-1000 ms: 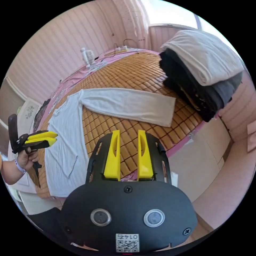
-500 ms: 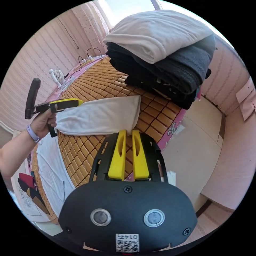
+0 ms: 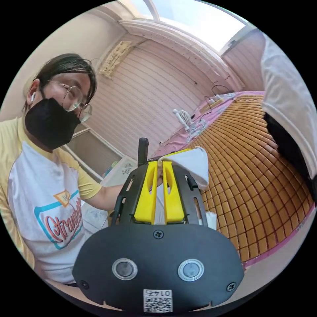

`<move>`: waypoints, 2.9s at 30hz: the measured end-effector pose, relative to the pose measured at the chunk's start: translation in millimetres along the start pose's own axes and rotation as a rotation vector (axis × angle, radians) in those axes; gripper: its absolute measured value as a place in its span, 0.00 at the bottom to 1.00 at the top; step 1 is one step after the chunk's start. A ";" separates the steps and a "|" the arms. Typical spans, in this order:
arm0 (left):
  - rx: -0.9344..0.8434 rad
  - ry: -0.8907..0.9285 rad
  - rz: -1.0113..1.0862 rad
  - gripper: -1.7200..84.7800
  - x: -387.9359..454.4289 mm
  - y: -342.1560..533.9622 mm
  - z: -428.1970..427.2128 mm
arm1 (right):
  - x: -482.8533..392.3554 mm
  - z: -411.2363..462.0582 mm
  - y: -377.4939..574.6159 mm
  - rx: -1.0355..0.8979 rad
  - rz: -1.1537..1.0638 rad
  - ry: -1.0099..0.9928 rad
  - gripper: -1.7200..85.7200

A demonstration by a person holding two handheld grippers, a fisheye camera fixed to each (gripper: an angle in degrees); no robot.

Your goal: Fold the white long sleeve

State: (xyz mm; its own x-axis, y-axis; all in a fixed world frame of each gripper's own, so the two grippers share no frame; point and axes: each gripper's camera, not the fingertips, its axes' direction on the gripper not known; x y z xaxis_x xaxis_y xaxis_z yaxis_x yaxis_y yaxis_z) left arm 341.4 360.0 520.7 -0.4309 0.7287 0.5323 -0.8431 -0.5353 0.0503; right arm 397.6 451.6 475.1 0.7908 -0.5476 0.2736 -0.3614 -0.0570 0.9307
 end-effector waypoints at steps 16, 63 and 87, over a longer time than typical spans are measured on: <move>-0.116 -0.218 -0.829 0.09 -72.4 333.5 -231.5 | -175.2 222.1 152.3 -1.110 -0.621 -0.313 0.10; 0.110 -0.325 -0.901 0.12 -231.3 342.3 -320.0 | -80.2 432.5 -39.1 -0.681 -0.466 0.464 0.15; 0.198 -0.297 -0.761 0.01 -301.9 265.6 -331.8 | -76.3 465.8 -191.0 -0.584 -0.442 0.291 0.03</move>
State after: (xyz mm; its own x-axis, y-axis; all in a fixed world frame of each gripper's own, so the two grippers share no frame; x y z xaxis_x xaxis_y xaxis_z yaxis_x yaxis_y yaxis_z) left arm 140.9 139.5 93.0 0.3583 0.7936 0.4917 -0.7855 -0.0284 0.6182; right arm 176.2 115.4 163.2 0.9275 -0.3311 -0.1737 0.2707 0.2741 0.9228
